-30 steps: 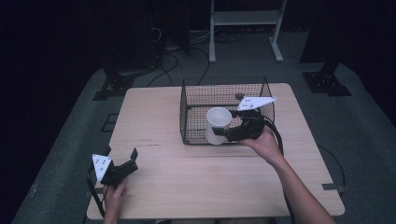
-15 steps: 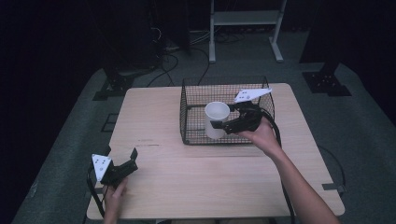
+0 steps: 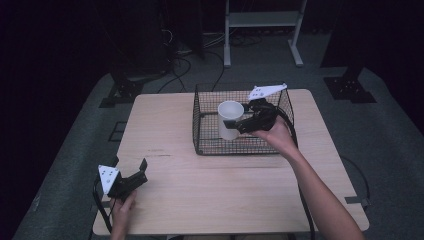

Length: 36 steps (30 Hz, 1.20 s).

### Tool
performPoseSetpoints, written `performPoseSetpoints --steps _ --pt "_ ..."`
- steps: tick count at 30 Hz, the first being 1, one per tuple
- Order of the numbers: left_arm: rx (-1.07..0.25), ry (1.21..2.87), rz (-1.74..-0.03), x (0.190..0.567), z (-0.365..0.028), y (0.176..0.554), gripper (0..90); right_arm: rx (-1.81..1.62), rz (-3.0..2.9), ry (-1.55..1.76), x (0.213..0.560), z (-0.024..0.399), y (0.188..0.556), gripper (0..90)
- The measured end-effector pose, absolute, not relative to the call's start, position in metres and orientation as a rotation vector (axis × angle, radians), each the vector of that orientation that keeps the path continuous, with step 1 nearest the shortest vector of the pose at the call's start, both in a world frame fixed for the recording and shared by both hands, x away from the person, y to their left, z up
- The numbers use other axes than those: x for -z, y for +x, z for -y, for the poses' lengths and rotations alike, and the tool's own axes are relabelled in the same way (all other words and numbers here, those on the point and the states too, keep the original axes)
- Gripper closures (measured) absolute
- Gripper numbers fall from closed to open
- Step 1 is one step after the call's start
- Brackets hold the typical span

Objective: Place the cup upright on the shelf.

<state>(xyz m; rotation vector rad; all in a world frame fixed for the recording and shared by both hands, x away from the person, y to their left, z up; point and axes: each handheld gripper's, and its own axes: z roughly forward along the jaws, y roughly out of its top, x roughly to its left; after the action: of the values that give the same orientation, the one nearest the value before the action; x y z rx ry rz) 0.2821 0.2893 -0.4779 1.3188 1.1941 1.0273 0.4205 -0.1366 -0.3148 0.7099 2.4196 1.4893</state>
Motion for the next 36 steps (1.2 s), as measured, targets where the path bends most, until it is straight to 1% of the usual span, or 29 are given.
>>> performPoseSetpoints --steps 15,24,31,36 --pt "-1.025 1.318 -1.196 0.478 -0.289 0.282 0.0 -1.476 -2.415 0.725 0.306 0.138 0.441 19.7" --pt "-1.025 1.316 -1.194 0.478 -0.289 0.282 0.0 -1.476 -2.417 0.700 0.301 0.127 0.456 19.8" --pt "-1.027 1.319 -1.195 0.478 -0.289 0.282 0.0 -1.485 -2.427 0.702 0.301 0.121 0.467 19.7" --pt "-1.027 1.316 -1.197 0.478 -0.289 0.283 0.0 -1.488 -2.436 0.730 0.308 0.121 0.477 19.7"
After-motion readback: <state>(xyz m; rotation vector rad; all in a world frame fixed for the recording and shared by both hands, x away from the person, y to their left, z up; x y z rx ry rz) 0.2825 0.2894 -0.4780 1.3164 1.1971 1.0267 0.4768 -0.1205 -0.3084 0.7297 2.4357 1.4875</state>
